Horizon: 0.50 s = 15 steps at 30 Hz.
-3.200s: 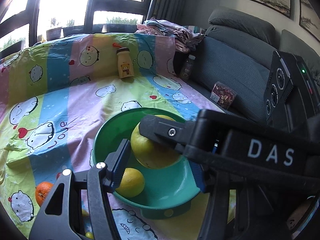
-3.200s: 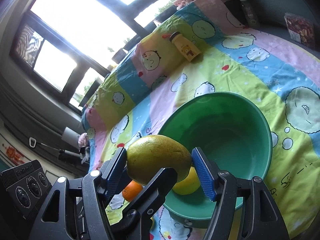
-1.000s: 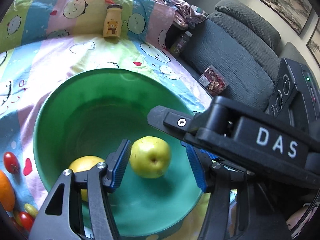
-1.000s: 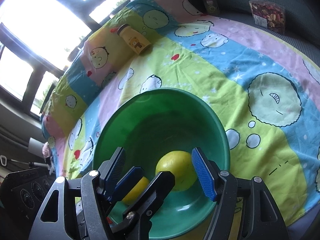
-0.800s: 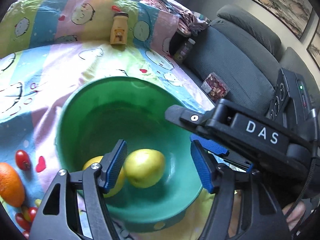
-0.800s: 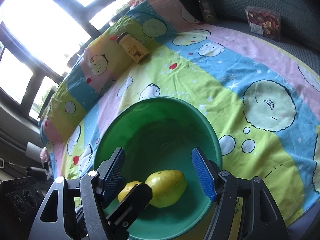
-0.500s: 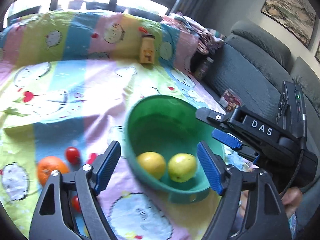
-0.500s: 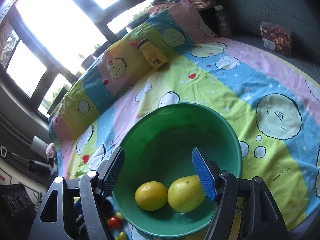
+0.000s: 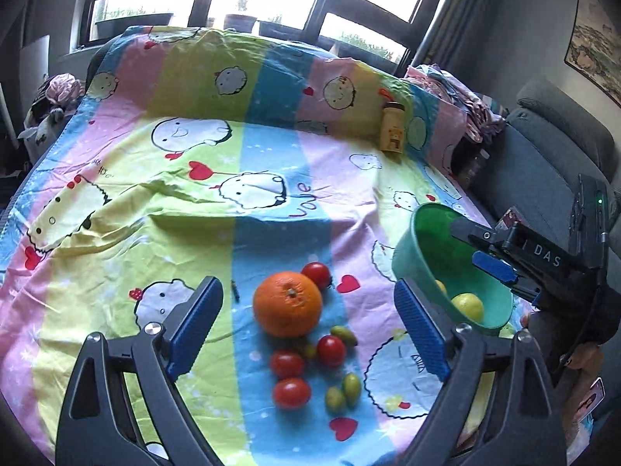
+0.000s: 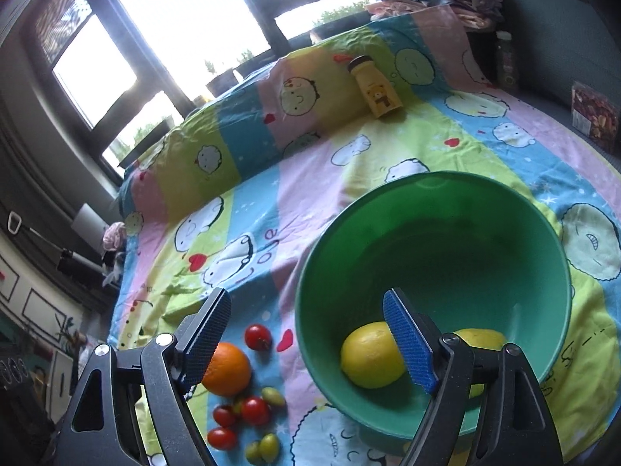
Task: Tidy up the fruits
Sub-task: 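Move the right gripper back to the orange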
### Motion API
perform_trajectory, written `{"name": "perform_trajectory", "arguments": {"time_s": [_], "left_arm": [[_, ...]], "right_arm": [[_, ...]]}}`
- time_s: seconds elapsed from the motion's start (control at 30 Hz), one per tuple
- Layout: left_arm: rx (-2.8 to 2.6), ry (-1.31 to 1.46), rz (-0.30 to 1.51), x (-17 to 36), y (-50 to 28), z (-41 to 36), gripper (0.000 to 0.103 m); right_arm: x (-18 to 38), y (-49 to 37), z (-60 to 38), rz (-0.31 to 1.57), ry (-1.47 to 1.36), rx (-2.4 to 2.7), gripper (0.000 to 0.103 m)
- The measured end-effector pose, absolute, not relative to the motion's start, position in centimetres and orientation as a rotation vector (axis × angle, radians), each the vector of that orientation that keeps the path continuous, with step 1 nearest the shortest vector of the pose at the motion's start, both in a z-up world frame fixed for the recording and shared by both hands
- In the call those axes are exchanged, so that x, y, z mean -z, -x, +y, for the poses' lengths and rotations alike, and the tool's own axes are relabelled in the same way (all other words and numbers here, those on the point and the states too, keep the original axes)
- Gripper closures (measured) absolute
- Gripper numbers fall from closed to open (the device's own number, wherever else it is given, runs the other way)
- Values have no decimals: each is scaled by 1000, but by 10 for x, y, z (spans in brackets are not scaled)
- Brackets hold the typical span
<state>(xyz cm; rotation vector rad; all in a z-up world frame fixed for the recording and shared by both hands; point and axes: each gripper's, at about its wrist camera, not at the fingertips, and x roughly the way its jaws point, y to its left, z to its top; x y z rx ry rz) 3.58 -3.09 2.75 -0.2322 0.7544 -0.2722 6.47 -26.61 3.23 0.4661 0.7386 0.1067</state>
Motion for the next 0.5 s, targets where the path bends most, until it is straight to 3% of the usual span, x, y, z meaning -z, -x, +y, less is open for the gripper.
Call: {"name": "perform_trajectory", "arguments": {"time_s": [0.33, 0.5], "left_arm": [[247, 281, 873, 16, -39, -5, 13], [240, 288, 849, 15, -41, -3, 13]], "right_arm": [[-14, -70, -214, 809, -361, -188, 17], [-18, -66, -206, 780, -325, -177, 17]]}}
